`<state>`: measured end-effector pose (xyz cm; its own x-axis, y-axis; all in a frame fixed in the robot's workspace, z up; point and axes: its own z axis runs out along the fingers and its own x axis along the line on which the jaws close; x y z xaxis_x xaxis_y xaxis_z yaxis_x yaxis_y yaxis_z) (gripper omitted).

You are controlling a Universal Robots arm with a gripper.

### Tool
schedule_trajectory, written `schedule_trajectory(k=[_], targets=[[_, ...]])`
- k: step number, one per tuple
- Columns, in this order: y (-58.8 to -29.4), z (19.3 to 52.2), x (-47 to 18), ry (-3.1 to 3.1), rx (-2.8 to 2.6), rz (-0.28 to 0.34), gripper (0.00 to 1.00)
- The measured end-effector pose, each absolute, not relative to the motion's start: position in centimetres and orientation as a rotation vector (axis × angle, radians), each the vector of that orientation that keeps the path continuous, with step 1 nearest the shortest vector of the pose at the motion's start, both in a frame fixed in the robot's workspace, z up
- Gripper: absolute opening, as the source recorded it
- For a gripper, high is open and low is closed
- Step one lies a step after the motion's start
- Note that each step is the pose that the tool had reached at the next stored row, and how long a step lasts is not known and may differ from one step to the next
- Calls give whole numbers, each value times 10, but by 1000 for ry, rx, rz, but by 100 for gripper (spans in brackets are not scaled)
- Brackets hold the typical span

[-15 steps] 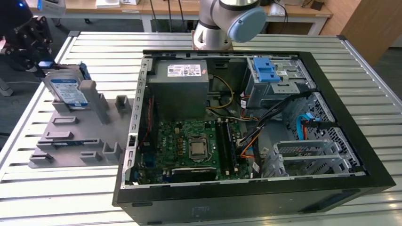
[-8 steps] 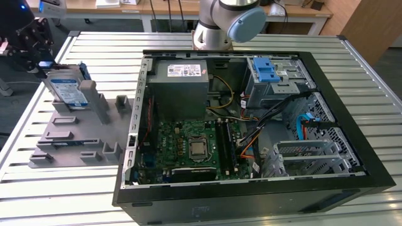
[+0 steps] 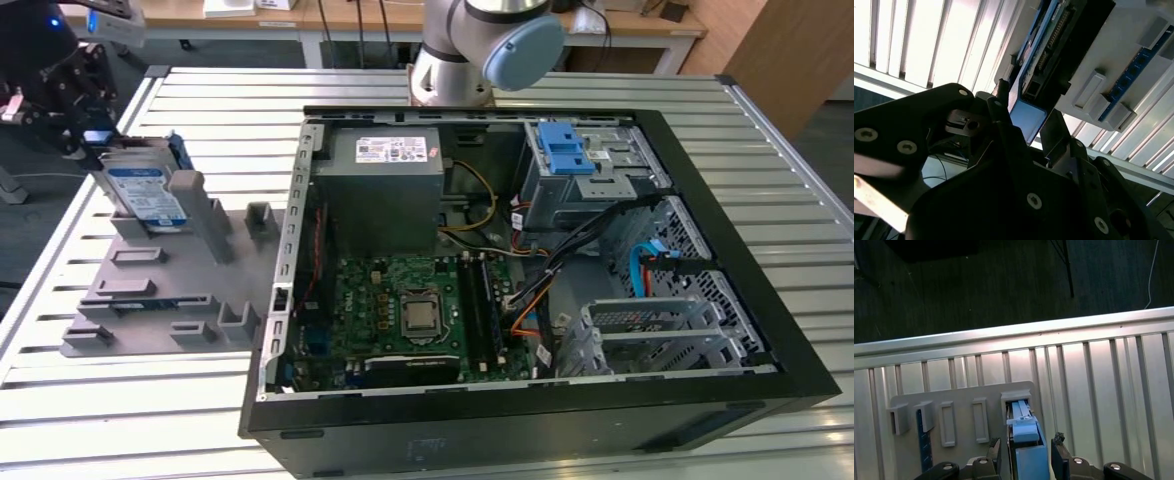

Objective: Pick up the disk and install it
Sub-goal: 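Pick up the disk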

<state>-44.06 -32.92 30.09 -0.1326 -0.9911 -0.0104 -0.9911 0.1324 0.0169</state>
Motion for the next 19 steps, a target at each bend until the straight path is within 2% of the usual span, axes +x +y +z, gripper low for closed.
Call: schedule_trajectory(k=[19], targets=[[-328,290,-441,-2361,2067,-31,52]])
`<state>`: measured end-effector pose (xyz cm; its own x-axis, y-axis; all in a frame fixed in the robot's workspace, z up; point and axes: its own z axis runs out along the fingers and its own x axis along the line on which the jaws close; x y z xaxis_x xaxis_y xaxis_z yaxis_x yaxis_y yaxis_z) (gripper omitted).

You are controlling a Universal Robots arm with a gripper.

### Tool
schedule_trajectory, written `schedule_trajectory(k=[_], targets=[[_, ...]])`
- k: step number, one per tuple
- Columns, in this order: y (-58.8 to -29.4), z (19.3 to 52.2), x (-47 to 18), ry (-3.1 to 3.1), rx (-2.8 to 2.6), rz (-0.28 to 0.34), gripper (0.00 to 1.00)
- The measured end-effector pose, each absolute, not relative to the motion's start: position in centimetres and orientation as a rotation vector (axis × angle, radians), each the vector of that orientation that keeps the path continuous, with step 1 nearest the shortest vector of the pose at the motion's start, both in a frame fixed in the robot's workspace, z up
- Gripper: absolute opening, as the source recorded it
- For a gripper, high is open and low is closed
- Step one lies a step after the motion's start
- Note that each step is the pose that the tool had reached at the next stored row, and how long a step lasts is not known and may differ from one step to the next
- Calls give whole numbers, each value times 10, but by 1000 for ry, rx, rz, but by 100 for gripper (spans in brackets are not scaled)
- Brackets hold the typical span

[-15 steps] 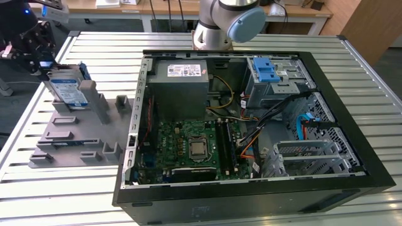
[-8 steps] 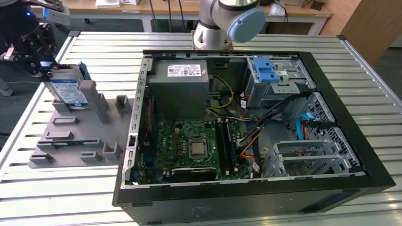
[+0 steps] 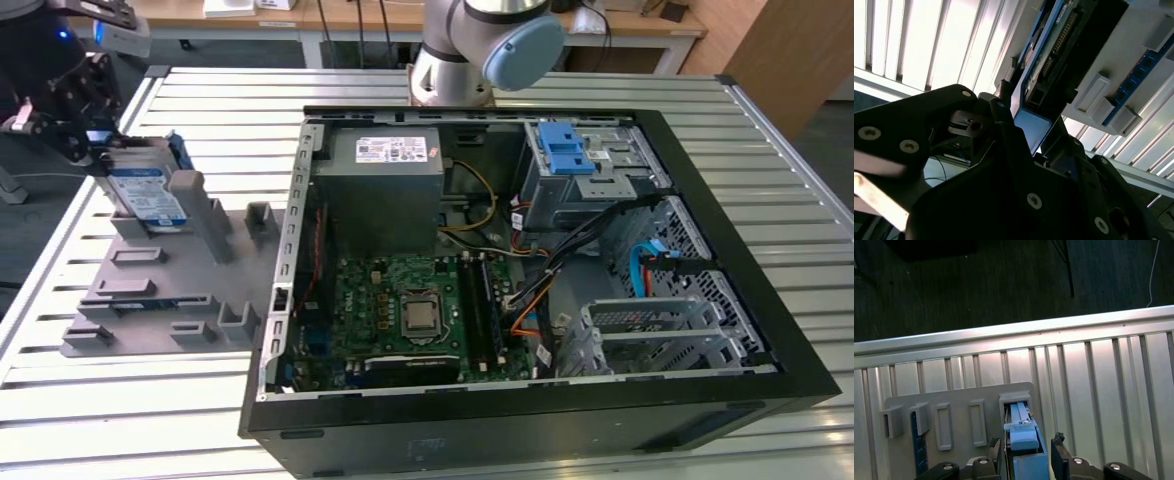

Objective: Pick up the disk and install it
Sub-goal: 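Pick up the disk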

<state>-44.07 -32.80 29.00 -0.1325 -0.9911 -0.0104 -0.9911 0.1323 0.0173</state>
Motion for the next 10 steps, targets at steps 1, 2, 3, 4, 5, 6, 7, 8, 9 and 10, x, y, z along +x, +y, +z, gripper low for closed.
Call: schedule_trajectory(k=[1,2,3,4,5,6,7,8,9,10], targets=[[-328,290,-441,-2361,2067,-31,50],[-328,290,-441,-2361,2067,-31,50],[-328,290,-441,-2361,2067,-31,44],[-328,290,-441,-2361,2067,-31,44],[-328,289,-441,-2361,2067,-31,44],[-328,289,-441,-2361,2067,-31,44],[-328,289,-441,-2361,2067,-31,44],[-328,289,-441,-2361,2067,-31,44],[-328,289,-441,-2361,2067,-31,44],[-328,289,-441,-2361,2067,-31,44]])
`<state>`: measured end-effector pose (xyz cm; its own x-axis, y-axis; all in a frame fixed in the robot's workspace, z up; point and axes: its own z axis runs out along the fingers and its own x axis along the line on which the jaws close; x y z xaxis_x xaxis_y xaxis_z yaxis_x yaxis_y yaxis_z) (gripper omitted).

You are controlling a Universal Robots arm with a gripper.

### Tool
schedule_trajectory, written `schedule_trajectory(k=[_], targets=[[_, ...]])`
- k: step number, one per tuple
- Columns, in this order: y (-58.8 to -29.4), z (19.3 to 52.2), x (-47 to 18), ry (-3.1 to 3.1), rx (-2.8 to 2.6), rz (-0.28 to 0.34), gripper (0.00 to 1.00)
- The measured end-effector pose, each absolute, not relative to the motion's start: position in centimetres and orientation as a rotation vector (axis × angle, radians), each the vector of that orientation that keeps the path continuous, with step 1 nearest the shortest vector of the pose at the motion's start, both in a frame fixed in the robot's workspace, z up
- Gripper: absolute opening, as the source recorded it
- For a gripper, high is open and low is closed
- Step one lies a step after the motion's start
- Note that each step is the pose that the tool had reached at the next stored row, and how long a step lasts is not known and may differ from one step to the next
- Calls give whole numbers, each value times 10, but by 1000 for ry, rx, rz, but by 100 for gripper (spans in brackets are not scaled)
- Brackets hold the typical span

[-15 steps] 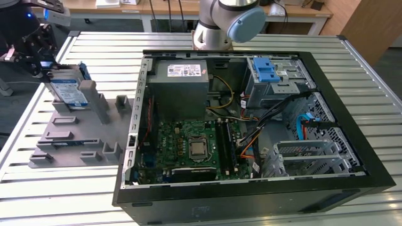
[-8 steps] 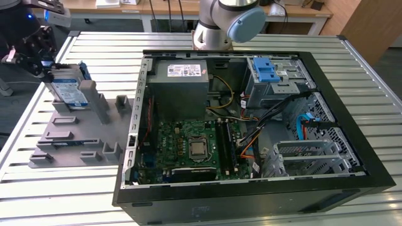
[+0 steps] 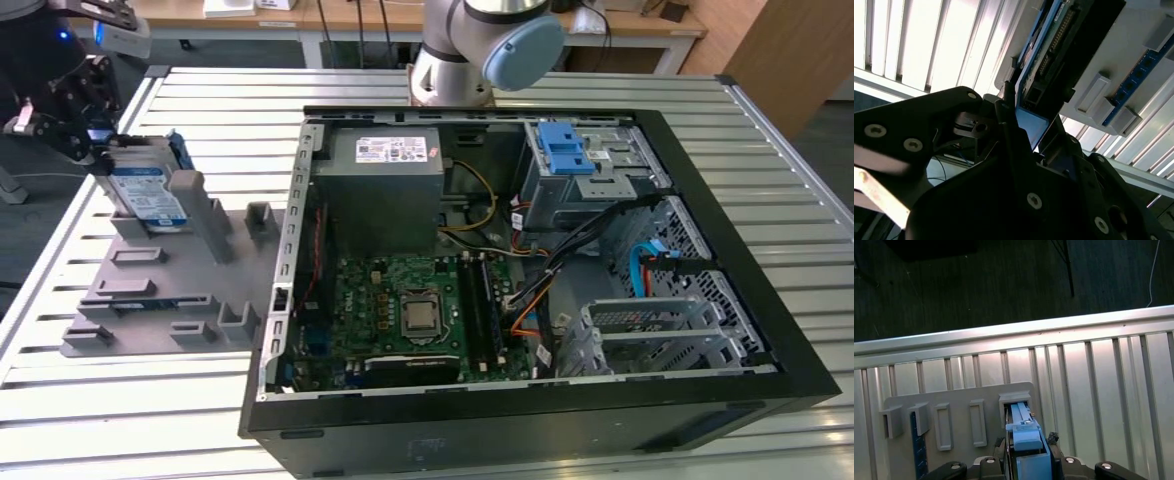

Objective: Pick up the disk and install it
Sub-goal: 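Pick up the disk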

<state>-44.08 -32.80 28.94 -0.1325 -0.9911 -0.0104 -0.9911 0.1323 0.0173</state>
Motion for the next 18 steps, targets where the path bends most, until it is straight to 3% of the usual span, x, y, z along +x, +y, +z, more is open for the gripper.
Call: schedule_trajectory(k=[2,3,14,18], targets=[[-328,289,-441,-2361,2067,-31,45],[-329,289,-441,-2361,2067,-31,51],[-329,288,-441,-2361,2067,-31,51],[-329,288,-441,-2361,2067,-31,43]])
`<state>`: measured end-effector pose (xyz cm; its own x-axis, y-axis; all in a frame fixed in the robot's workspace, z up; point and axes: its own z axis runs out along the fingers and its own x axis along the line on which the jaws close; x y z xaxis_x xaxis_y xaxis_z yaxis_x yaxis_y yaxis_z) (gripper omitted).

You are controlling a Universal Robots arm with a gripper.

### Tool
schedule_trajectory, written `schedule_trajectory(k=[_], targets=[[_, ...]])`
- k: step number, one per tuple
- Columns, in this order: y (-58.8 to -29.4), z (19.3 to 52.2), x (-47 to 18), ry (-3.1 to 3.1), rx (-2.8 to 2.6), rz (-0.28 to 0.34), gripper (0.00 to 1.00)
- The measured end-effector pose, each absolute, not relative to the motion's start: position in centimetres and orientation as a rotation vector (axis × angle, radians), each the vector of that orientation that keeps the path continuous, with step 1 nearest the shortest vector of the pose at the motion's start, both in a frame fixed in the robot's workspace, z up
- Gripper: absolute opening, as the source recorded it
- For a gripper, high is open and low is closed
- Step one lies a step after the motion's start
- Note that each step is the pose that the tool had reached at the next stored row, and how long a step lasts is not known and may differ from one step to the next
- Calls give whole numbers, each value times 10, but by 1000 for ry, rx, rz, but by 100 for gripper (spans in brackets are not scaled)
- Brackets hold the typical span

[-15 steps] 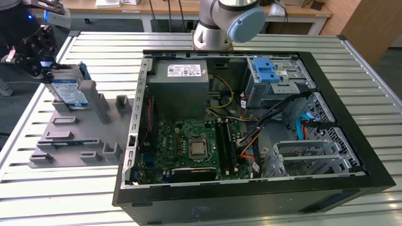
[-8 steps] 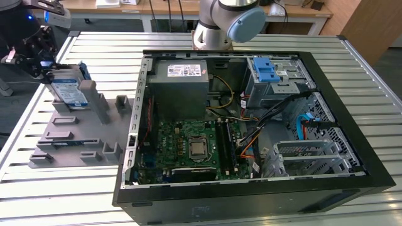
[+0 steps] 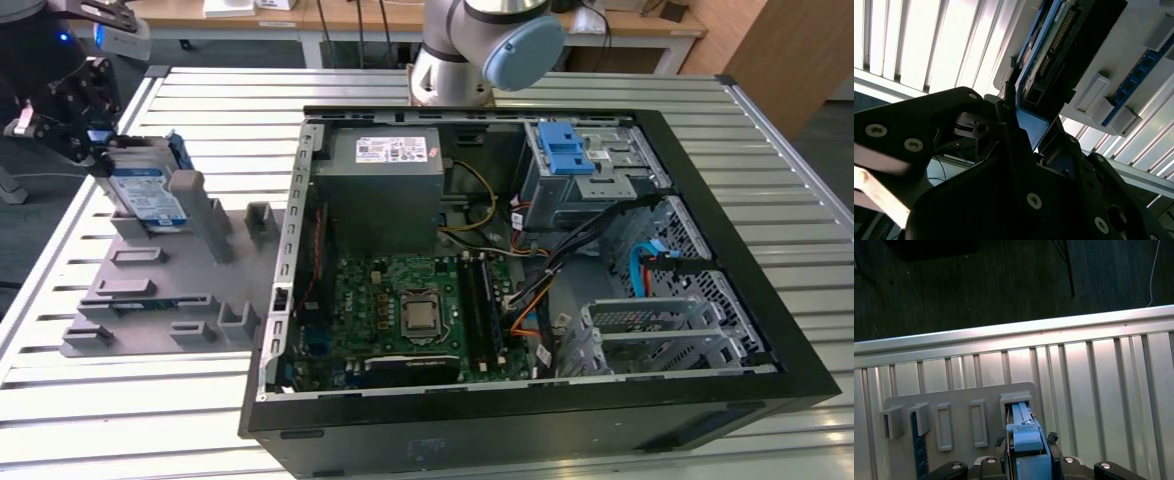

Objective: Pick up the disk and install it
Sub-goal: 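Pick up the disk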

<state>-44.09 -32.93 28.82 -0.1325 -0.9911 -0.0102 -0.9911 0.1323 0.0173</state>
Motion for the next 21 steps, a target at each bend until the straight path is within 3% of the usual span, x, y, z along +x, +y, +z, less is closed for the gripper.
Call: schedule_trajectory(k=[6,21], targets=[[-329,288,-441,-2361,2067,-31,37],[-329,288,-441,-2260,2175,-31,37]])
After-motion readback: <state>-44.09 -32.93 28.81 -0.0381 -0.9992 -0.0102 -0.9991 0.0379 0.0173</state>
